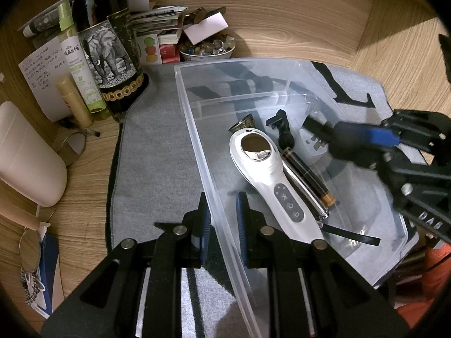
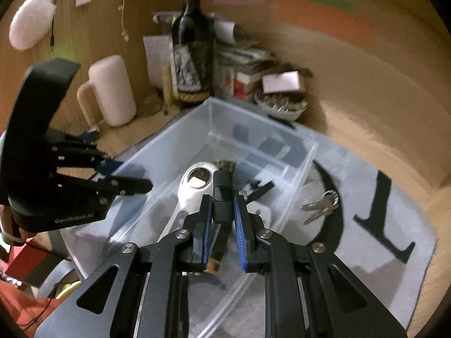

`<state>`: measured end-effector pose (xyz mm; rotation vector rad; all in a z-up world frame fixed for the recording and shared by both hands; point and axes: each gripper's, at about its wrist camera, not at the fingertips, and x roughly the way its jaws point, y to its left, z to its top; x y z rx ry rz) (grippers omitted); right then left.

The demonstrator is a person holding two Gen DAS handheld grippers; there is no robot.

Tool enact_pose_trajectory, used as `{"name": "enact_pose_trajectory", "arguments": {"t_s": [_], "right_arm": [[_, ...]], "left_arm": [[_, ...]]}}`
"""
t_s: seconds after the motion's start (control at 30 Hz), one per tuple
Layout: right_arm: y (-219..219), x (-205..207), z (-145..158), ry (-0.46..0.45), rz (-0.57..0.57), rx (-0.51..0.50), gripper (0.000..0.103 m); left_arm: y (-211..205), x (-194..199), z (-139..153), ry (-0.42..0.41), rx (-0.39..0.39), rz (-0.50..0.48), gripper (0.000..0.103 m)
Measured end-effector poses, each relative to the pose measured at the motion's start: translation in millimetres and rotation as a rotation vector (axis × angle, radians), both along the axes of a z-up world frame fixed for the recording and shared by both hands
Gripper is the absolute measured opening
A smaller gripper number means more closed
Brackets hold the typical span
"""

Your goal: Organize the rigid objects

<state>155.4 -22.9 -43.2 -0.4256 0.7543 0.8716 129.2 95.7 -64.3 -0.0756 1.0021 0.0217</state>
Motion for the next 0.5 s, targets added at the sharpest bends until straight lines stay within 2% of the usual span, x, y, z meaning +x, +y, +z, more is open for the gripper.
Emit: {"name": "enact_pose_trajectory", "arguments": {"t_s": [0.33, 0.4, 0.47, 0.5], "right_arm": [[12.0, 3.6, -15.5, 0.056, 0.022, -0.045, 0.014], [12.2, 4.8, -15.8, 0.068, 0.026, -0.047, 0.017], [12.1, 5.8, -14.6, 0.071, 0.025, -0.043, 0.029], [10.6, 5.4, -13.0, 0.063, 0.023, -0.035, 0.031]], "left_arm": [[-0.5, 0.1, 0.0, 0.0, 0.001, 0.0, 0.016], [-0.5, 0.2, 0.0, 0.0, 0.001, 0.0, 0.016], [-0.6, 0.2, 0.0, 0.0, 0.001, 0.0, 0.016], [-0.4, 0.0, 0.1, 0.0, 0.001, 0.0, 0.016]]}}
